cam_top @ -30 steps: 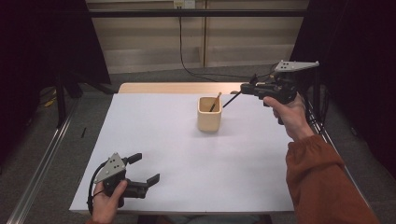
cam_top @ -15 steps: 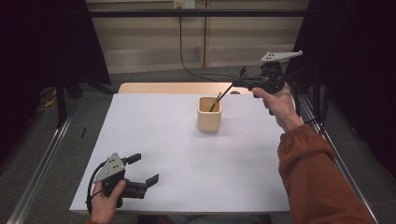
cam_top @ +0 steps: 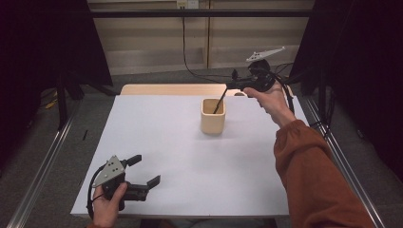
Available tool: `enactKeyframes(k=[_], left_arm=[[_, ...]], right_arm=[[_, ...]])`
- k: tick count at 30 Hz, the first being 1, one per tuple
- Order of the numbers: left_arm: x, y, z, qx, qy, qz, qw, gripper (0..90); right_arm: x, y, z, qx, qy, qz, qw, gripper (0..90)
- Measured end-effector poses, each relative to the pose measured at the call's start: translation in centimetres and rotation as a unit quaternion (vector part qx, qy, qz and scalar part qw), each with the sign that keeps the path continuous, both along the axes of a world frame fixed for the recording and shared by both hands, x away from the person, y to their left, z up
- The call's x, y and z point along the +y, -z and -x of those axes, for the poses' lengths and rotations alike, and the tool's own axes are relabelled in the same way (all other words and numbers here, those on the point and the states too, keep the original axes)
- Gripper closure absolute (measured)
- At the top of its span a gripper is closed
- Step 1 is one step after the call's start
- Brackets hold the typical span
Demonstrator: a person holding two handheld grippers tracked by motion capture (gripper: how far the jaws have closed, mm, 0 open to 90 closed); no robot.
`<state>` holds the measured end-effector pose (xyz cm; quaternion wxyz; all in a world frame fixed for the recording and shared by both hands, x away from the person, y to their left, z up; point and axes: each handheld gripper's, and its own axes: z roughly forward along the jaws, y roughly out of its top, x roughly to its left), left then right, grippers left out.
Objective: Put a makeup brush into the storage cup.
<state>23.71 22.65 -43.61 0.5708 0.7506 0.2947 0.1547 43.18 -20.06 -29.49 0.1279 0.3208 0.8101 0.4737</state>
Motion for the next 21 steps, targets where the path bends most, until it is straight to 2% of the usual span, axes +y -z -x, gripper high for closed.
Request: enactKeyframes(k=[3, 11, 21], left_arm=[[0.0, 0.0, 0.0, -0.001, 0.003, -0.001, 1.0000, 2.0], [0.0, 0.0, -0.1, -0.003, 0.010, -0.002, 0.9999, 1.9], [0.3, -0.1, -0.3, -0.006, 0.002, 0.001, 1.0000, 2.0]], right_arm=[[0.2, 0.5, -0.4, 0.010, -0.001, 0.002, 0.9999, 85.6], [0.8, 1.3, -0.9, 0.033, -0.004, 0.027, 0.9991, 85.6], [1.3, 2.6, -1.4, 0.045, -0.006, 0.026, 0.9986, 85.6]])
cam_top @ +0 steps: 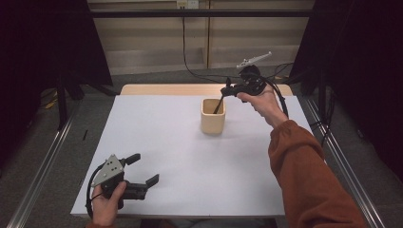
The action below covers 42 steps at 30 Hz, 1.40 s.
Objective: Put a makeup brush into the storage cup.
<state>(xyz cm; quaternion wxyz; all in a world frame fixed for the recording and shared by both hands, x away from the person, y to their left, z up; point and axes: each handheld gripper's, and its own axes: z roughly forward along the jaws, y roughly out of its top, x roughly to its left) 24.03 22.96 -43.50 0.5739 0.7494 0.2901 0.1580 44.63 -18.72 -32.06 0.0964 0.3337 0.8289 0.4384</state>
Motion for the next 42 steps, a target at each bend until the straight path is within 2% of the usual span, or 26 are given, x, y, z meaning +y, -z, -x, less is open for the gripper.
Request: enactKeyframes(k=[3, 6, 11, 18, 27, 30, 34, 38, 42], left_arm=[[0.0, 0.0, -0.1, -0.001, 0.002, -0.004, 1.0000, 2.0], [0.0, 0.0, -0.1, -0.003, -0.007, -0.004, 1.0000, 1.9], [0.3, 0.0, 0.0, -0.003, -0.013, -0.005, 0.9999, 2.0], [0.4, 0.0, 0.0, -0.002, -0.016, -0.008, 0.9998, 2.0], [0.3, 0.0, -0.1, -0.003, -0.010, -0.010, 0.9999, 2.0], [0.4, 0.0, -0.1, -0.004, -0.011, -0.010, 0.9999, 2.1], [0.4, 0.0, -0.1, -0.004, -0.014, -0.009, 0.9999, 2.1], [0.2, 0.0, -0.2, -0.006, -0.013, -0.013, 0.9998, 2.5], [0.3, 0.0, -0.2, -0.007, -0.015, -0.008, 0.9998, 2.1]], right_arm=[[0.2, 0.5, -0.2, 0.004, 0.000, 0.003, 1.0000, 85.6], [0.4, 0.9, -0.4, 0.007, -0.001, 0.005, 1.0000, 85.6], [0.4, 1.5, -0.4, 0.008, 0.000, -0.006, 0.9999, 85.6], [0.3, 2.5, -0.3, 0.014, 0.004, -0.008, 0.9999, 85.6], [1.2, 3.5, -0.3, 0.019, -0.008, -0.010, 0.9997, 85.3], [1.1, 3.7, -0.4, 0.021, -0.003, -0.013, 0.9997, 84.7], [0.7, 4.1, -0.3, 0.022, 0.008, -0.023, 0.9995, 76.4], [0.1, 4.6, -0.2, 0.020, 0.030, -0.035, 0.9987, 56.8], [0.1, 4.8, -0.2, 0.011, 0.038, -0.044, 0.9983, 43.0]])
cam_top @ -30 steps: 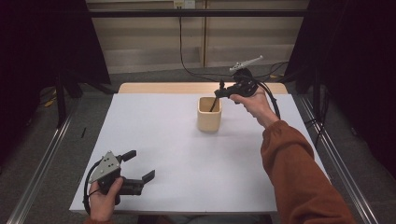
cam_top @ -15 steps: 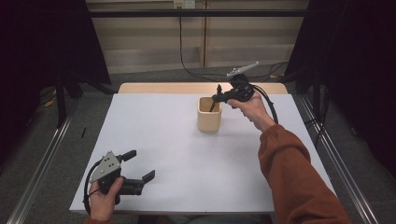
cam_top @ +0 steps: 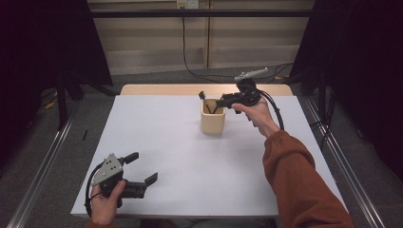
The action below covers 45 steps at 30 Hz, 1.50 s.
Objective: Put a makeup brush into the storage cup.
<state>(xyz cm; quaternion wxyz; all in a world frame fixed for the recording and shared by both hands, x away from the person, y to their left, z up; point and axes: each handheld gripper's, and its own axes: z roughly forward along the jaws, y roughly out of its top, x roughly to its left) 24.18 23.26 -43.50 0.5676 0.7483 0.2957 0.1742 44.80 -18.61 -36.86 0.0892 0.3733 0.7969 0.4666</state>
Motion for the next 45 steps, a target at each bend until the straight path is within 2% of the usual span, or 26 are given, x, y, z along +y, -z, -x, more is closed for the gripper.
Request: enactKeyframes(k=[2, 7, 10, 12, 17, 19, 21, 27, 30, 34, 42, 45], left_arm=[[0.1, 0.0, -0.1, 0.001, -0.004, 0.000, 1.0000, 1.9], [0.1, 0.0, -0.1, 0.000, -0.007, 0.010, 0.9999, 1.9], [0.0, 0.0, -0.1, 0.002, -0.008, 0.010, 0.9999, 1.9], [0.1, 0.0, -0.2, 0.002, -0.007, 0.010, 0.9999, 1.9], [0.1, 0.0, 0.0, 0.000, -0.007, 0.009, 0.9999, 1.9], [0.2, 0.0, 0.1, -0.001, -0.008, 0.011, 0.9999, 1.9], [0.4, 0.0, 0.2, -0.004, -0.014, 0.011, 0.9998, 1.8], [0.6, -0.1, 0.3, -0.005, -0.021, 0.017, 0.9996, 1.4], [0.6, -0.1, 0.3, -0.004, -0.021, 0.017, 0.9996, 1.4], [0.6, -0.1, 0.3, -0.004, -0.021, 0.019, 0.9996, 1.4], [0.8, -0.1, 0.4, -0.005, -0.024, 0.015, 0.9996, 1.5], [0.9, -0.1, 0.4, -0.005, -0.026, 0.017, 0.9995, 1.5]], right_arm=[[0.0, 0.1, 0.1, -0.007, 0.003, -0.004, 1.0000, 33.6], [0.0, 0.3, 0.4, -0.027, 0.002, -0.013, 0.9995, 25.8], [0.0, 0.2, 0.4, -0.037, 0.003, -0.020, 0.9991, 18.4], [0.1, 0.2, 0.6, -0.040, 0.005, -0.019, 0.9990, 9.2], [0.1, 0.1, 0.9, -0.045, 0.008, -0.028, 0.9986, 4.2], [0.0, 0.2, 1.4, -0.056, 0.010, -0.022, 0.9981, 0.5], [-0.2, 0.4, 1.6, -0.049, 0.011, -0.026, 0.9984, 1.4], [-1.1, 0.7, 2.6, -0.049, 0.038, -0.036, 0.9974, 2.1], [-1.6, 0.8, 3.3, -0.059, 0.032, -0.045, 0.9968, 1.2], [-2.4, 1.0, 4.2, -0.072, 0.049, -0.043, 0.9953, 2.4], [-3.2, 1.1, 6.5, -0.079, 0.051, -0.063, 0.9936, 3.1], [-3.3, 1.4, 7.3, -0.085, 0.053, -0.048, 0.9938, 3.1]])
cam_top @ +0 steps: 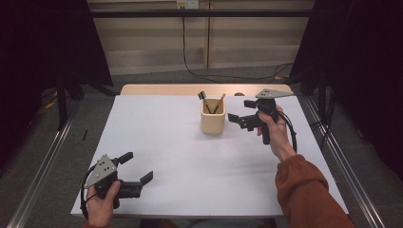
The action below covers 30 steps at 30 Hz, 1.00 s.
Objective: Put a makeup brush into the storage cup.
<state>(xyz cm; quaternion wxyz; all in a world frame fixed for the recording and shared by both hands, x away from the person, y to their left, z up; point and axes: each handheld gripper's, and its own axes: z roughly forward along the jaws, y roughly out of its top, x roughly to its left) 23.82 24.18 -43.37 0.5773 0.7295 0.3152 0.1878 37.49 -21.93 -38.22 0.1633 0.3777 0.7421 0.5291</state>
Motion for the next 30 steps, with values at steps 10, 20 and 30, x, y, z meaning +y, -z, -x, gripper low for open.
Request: enactKeyframes(k=[10, 20, 30], left_arm=[[0.2, 0.0, 0.0, 0.000, -0.003, 0.001, 1.0000, 1.5], [0.2, -0.1, 0.1, -0.002, -0.003, 0.001, 1.0000, 1.5], [0.6, -0.1, 0.3, -0.001, -0.013, 0.007, 0.9999, 1.4]], right_arm=[[-1.4, 1.0, 2.7, -0.010, 0.011, -0.023, 0.9996, 2.3], [-3.3, 1.4, 5.4, -0.018, 0.039, -0.002, 0.9991, 2.7], [-5.2, 1.8, 8.0, -0.028, 0.060, -0.001, 0.9978, 2.3]])
